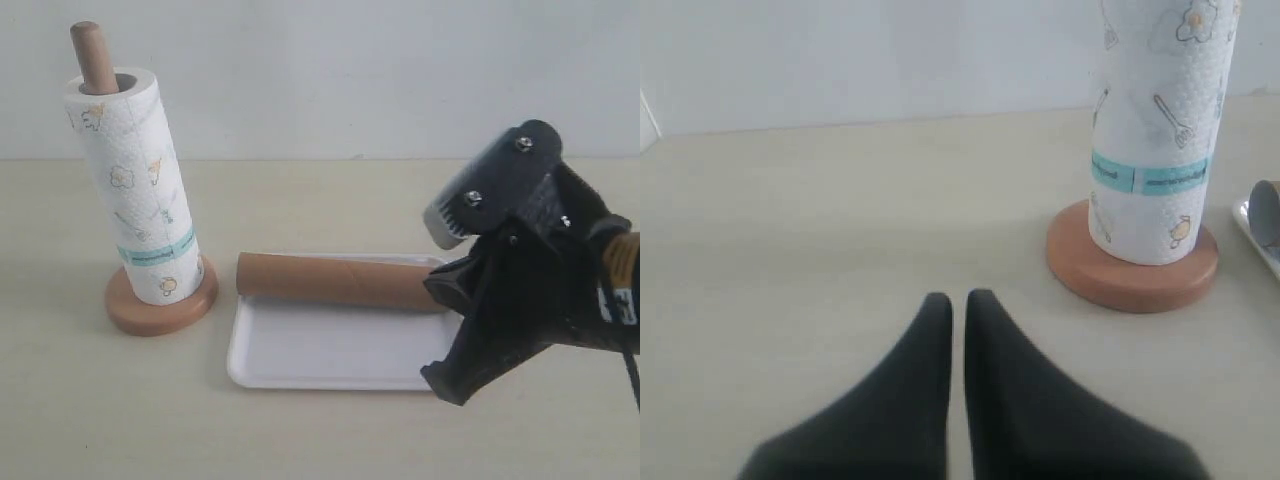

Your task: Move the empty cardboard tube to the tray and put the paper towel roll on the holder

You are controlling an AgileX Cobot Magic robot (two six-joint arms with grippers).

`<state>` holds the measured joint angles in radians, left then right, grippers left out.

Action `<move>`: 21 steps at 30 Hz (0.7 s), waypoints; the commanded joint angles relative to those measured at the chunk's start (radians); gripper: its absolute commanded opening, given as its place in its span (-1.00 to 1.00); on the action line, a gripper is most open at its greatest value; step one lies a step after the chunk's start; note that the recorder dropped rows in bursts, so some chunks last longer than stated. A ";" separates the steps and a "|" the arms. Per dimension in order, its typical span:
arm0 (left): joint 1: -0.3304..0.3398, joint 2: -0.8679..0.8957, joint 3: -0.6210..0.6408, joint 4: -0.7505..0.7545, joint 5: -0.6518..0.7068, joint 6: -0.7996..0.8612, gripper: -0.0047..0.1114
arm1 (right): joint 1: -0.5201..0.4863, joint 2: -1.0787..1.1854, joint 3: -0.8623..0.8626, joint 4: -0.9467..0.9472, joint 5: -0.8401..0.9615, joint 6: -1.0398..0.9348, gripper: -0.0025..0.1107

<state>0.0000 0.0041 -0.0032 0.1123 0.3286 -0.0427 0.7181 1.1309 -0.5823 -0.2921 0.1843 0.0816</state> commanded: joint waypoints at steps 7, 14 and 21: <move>0.001 -0.004 0.003 -0.011 -0.012 -0.001 -0.85 | -0.222 -0.197 0.181 0.020 -0.184 0.141 -0.96; 0.001 -0.004 0.003 -0.011 -0.012 -0.001 -0.85 | -0.338 -0.431 0.321 0.020 -0.204 0.130 -0.96; 0.001 -0.004 0.003 -0.011 -0.012 -0.001 -0.85 | -0.401 -0.701 0.452 0.020 -0.217 0.125 -0.96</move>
<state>0.0000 0.0041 -0.0032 0.1123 0.3286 -0.0427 0.3372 0.5164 -0.1731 -0.2744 -0.0159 0.2184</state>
